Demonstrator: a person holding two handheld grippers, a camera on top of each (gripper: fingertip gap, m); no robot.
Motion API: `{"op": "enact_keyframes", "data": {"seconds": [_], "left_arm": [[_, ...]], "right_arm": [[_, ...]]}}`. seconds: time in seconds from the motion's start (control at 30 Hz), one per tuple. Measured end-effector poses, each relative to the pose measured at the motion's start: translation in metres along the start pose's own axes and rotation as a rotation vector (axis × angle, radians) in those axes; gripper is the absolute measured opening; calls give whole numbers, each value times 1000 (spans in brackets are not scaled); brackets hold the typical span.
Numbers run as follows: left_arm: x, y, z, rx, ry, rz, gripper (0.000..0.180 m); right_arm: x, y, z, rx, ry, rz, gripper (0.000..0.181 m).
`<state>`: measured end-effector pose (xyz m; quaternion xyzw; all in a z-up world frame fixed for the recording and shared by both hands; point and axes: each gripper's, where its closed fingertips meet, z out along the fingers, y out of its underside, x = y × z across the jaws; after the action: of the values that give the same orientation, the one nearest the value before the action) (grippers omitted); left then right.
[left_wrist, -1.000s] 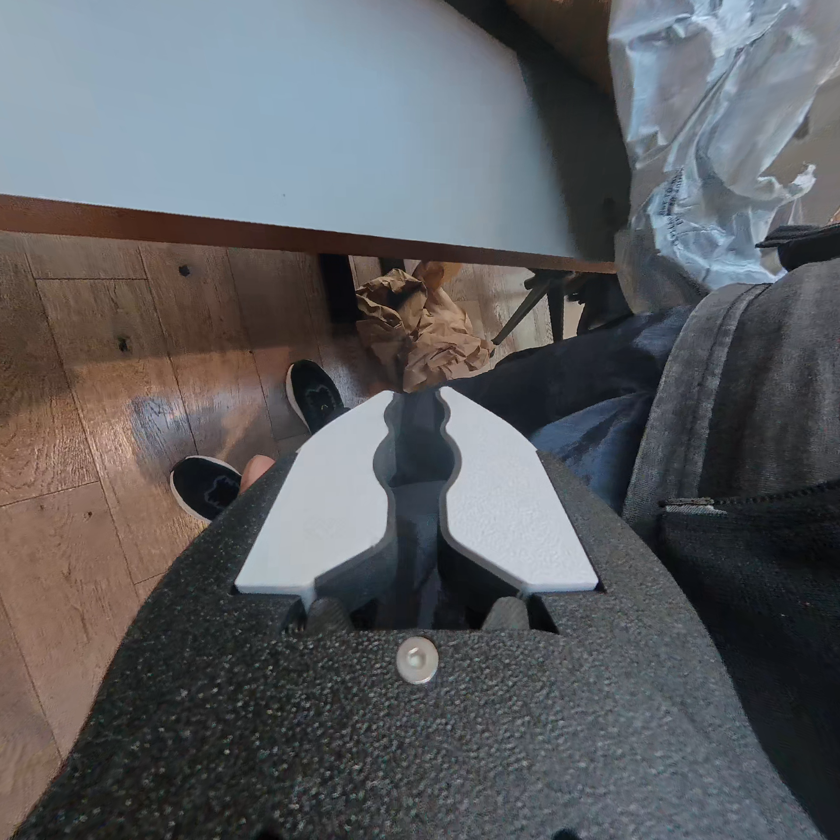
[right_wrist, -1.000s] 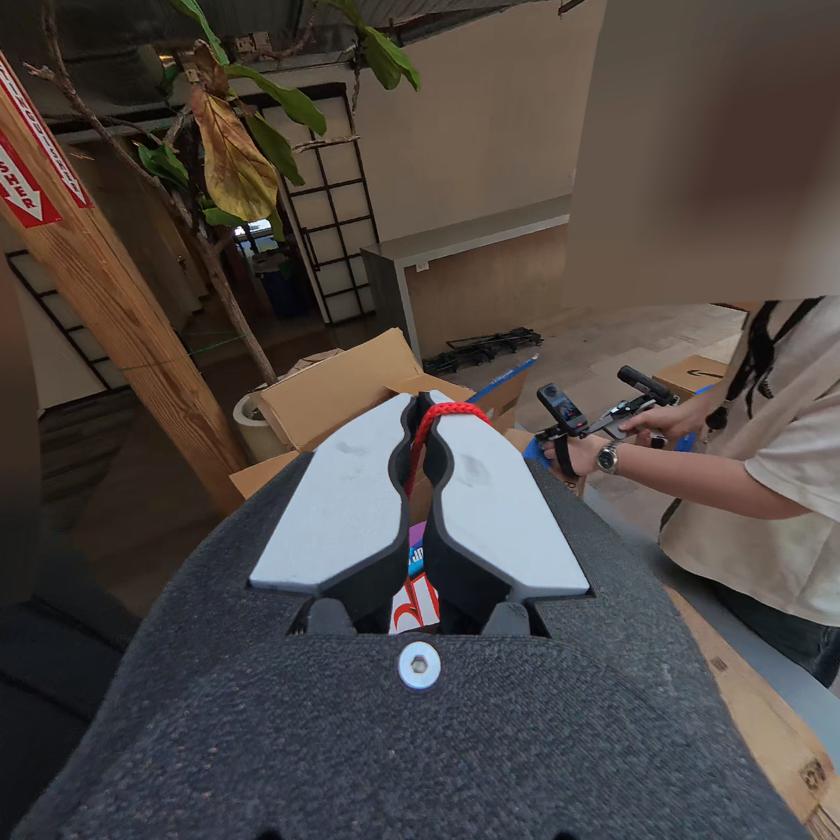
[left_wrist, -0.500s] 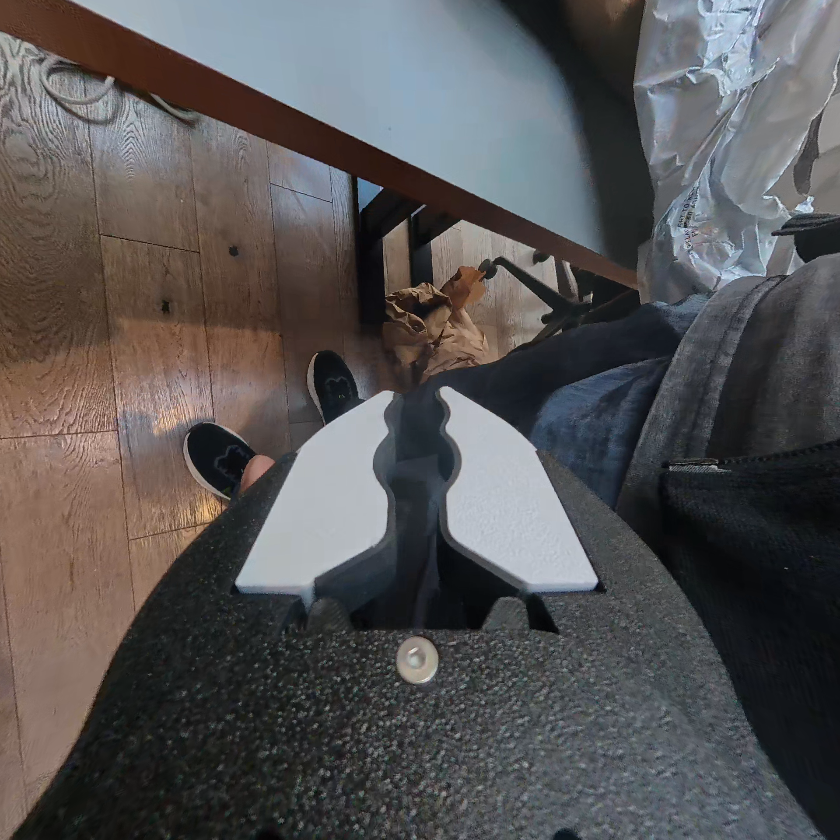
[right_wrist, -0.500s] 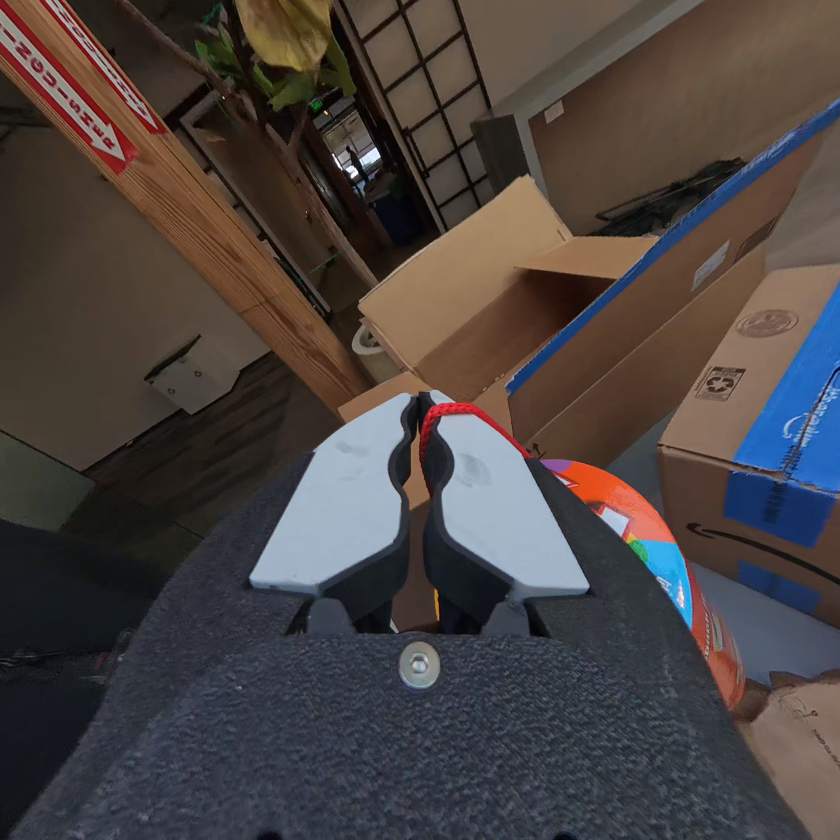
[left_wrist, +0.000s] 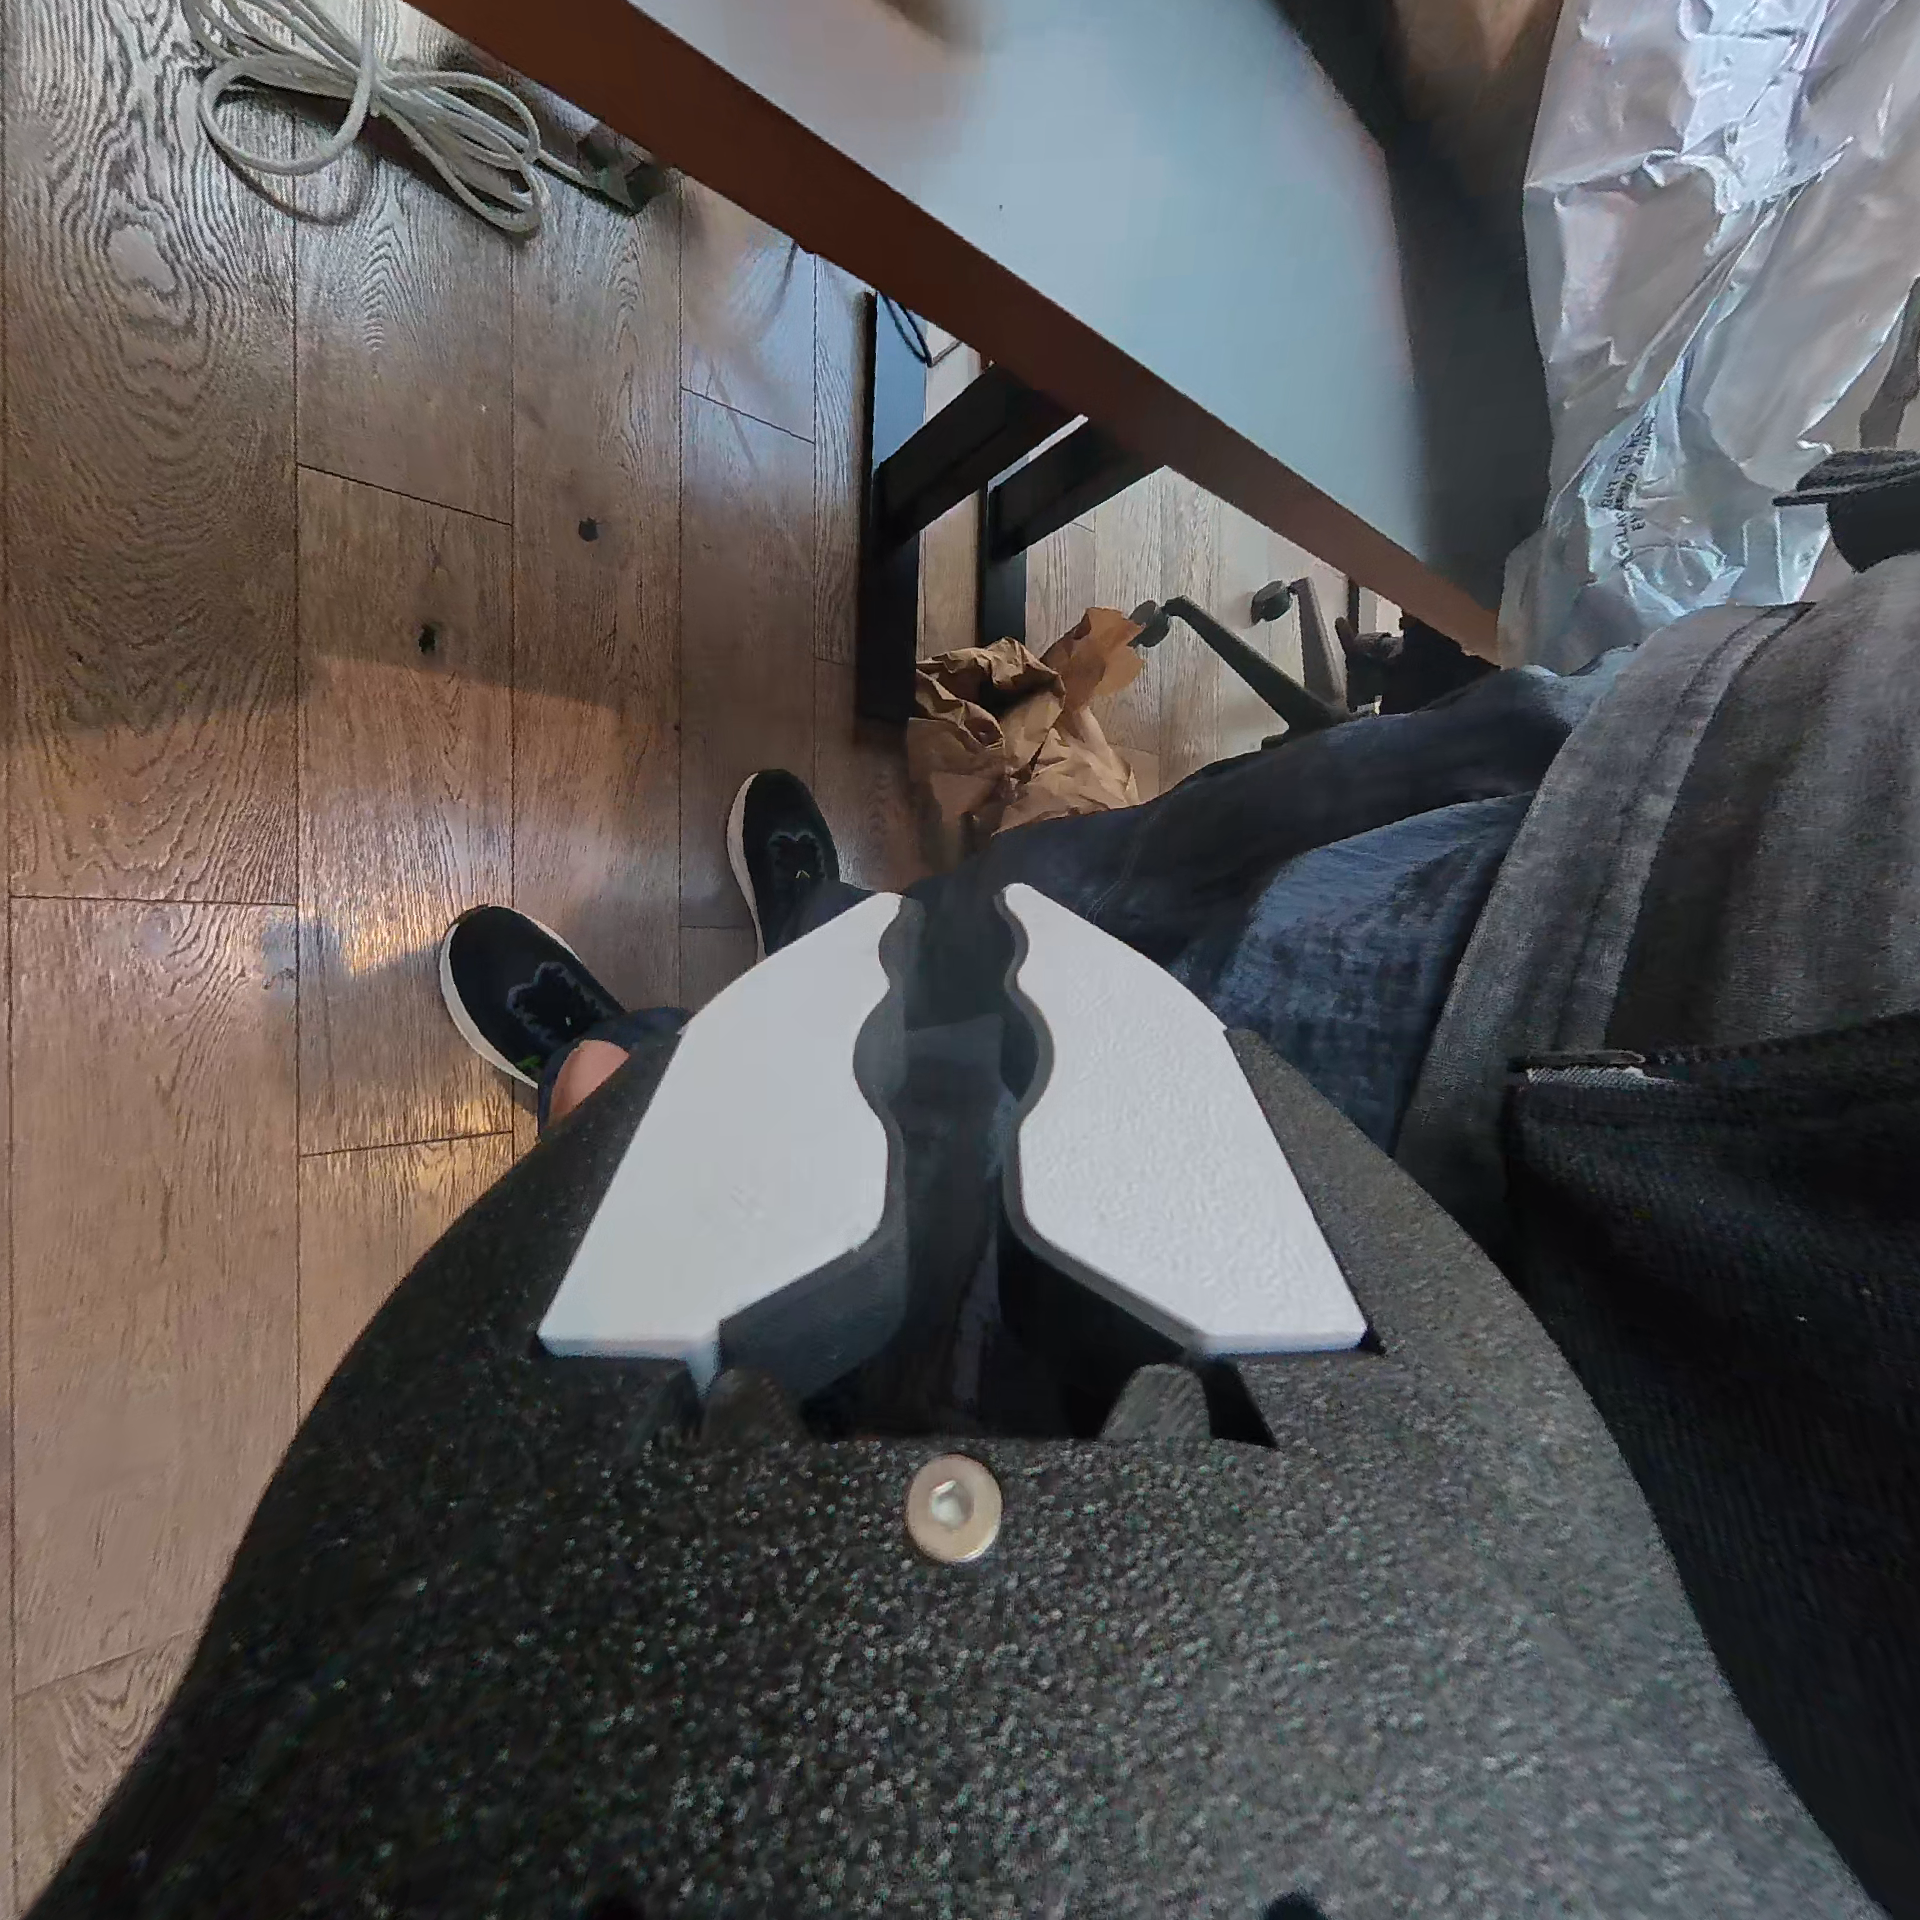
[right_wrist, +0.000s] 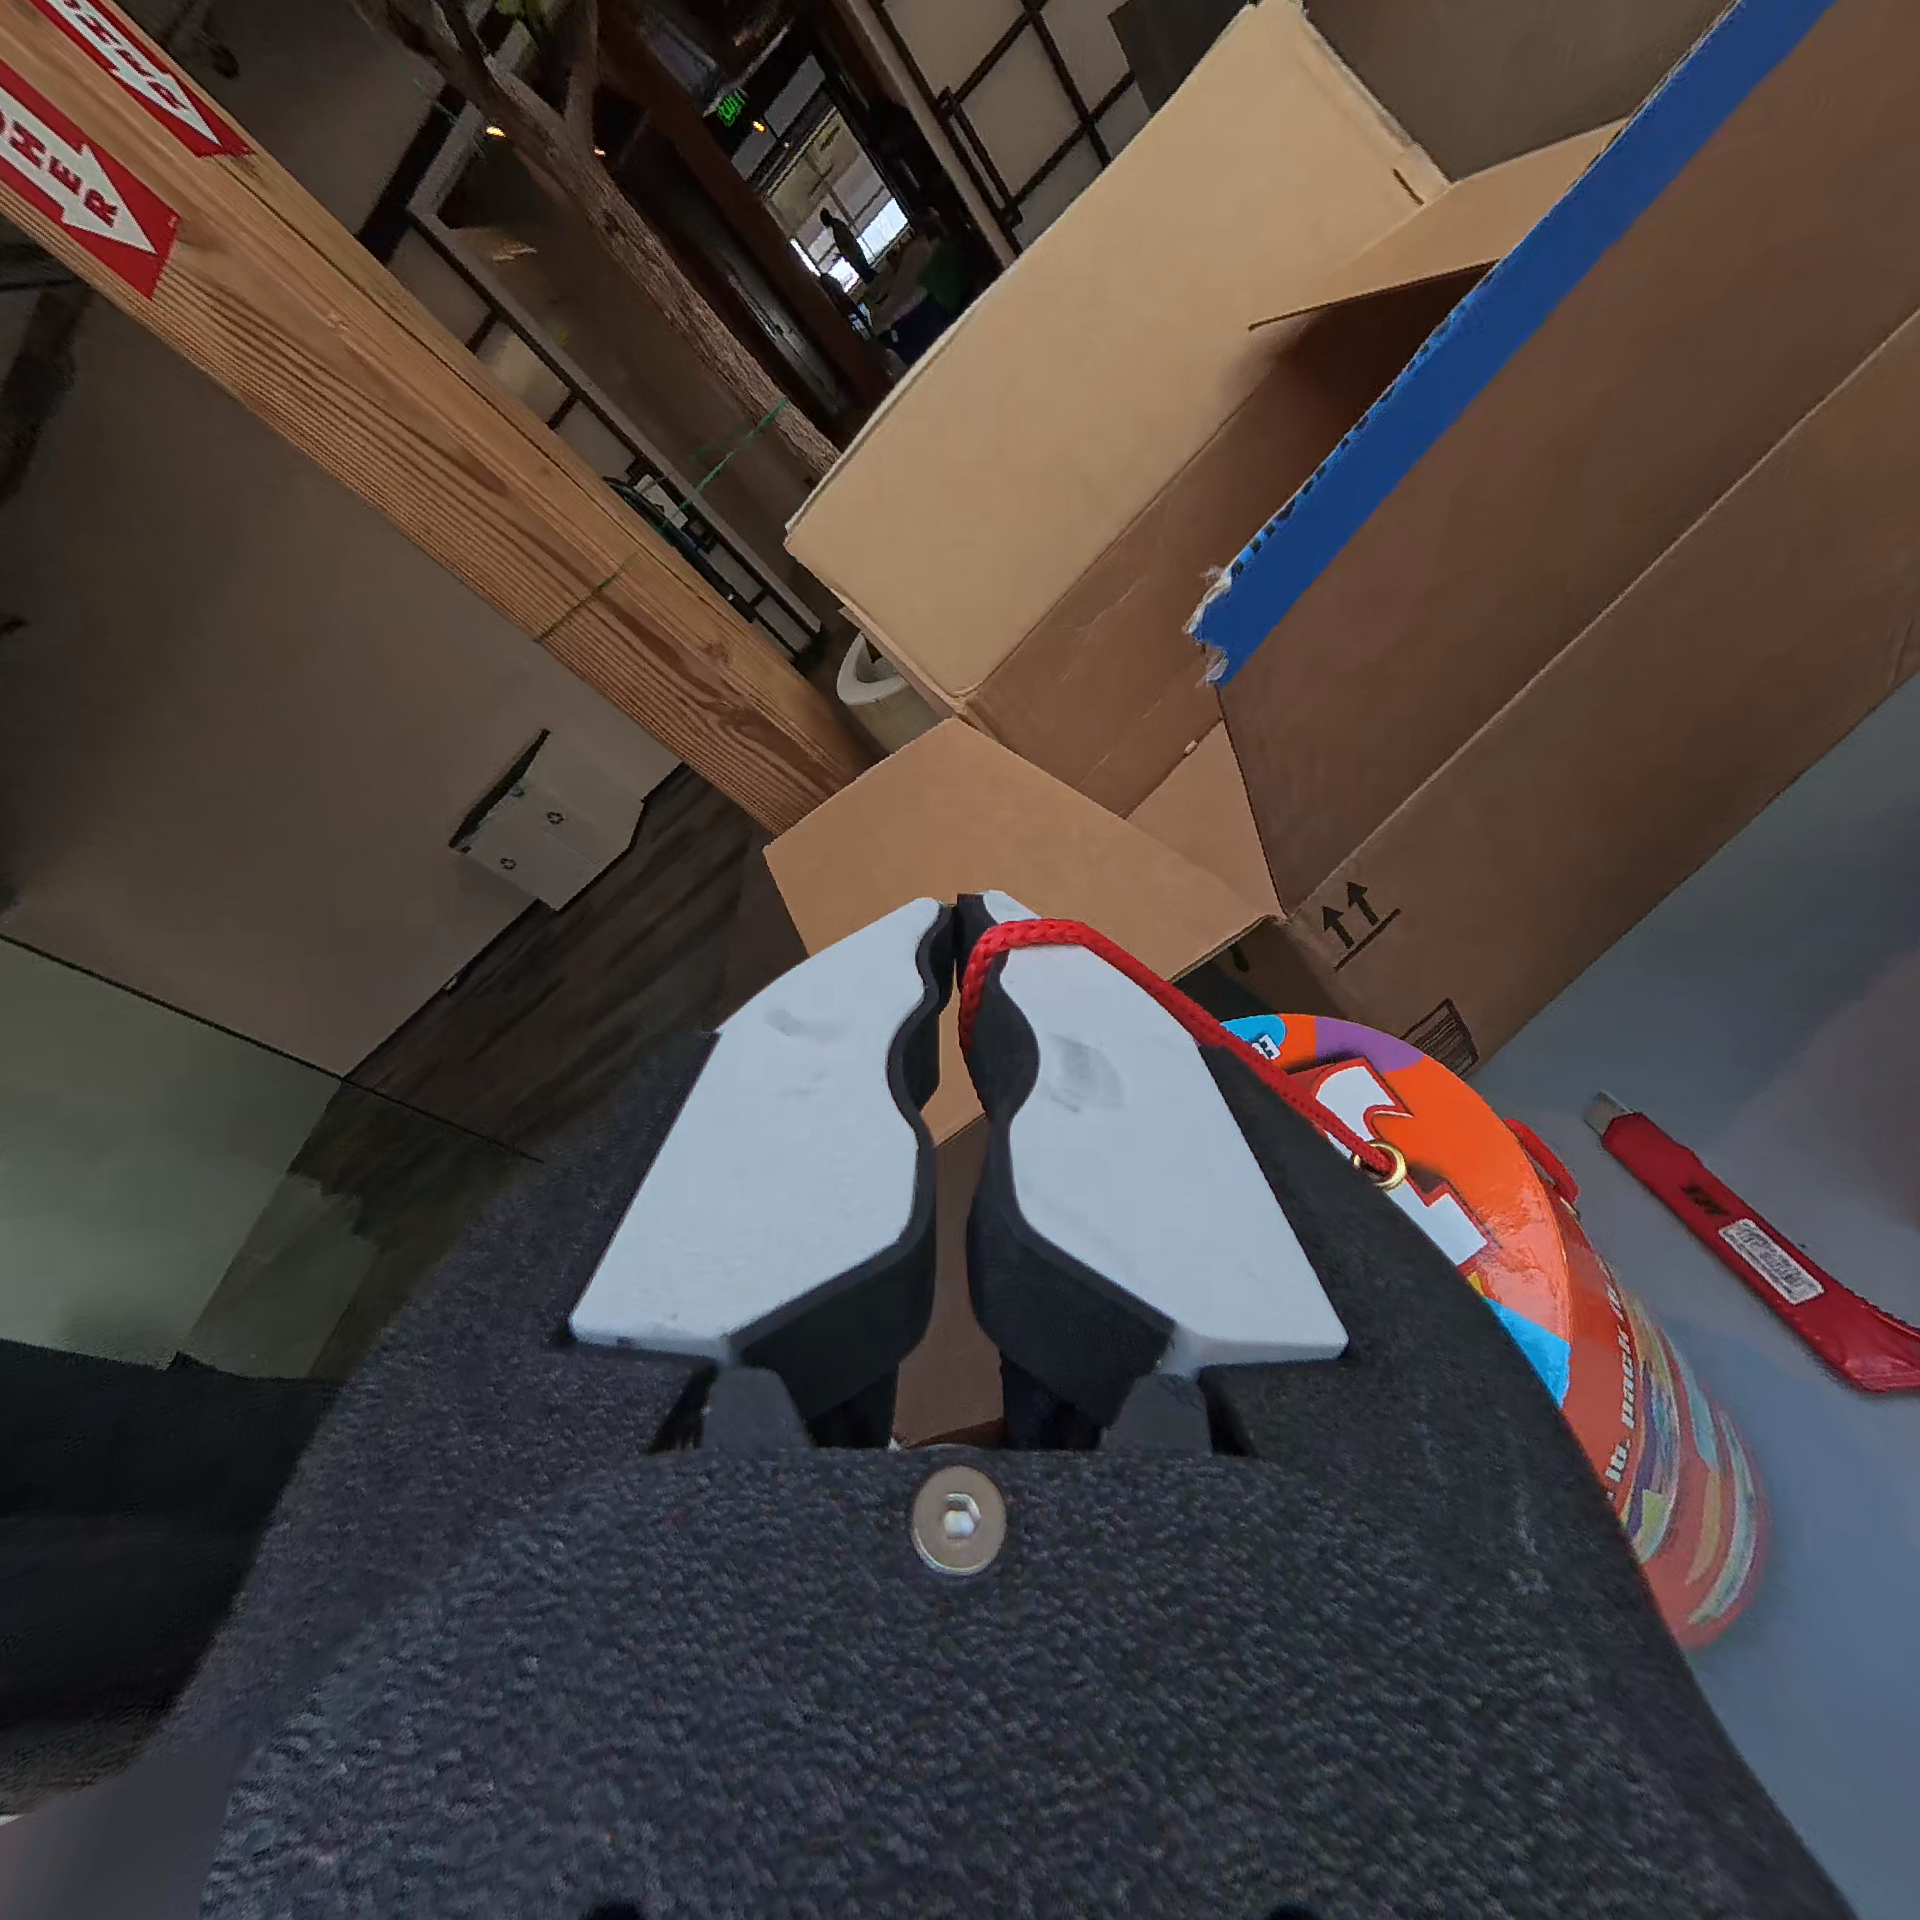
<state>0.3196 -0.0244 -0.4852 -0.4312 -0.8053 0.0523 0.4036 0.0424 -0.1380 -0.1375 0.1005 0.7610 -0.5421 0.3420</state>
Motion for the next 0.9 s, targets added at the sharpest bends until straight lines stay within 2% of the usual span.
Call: {"op": "enact_keyframes", "data": {"seconds": [0.23,0.47,0.7,0.8,0.9], "left_arm": [[-6,4,-4,0,-1,-13,14],[-10,-3,0,-29,19,7,14],[-12,-17,10,-83,55,64,14],[-12,-22,14,-121,73,99,14],[-12,-28,19,-155,87,133,14]], "right_arm": [[24,22,15,-18,44,57,0],[47,19,10,48,51,128,2],[52,72,-22,-86,189,45,33],[53,97,-54,-113,262,21,51],[56,115,-100,-94,350,14,59]]}}
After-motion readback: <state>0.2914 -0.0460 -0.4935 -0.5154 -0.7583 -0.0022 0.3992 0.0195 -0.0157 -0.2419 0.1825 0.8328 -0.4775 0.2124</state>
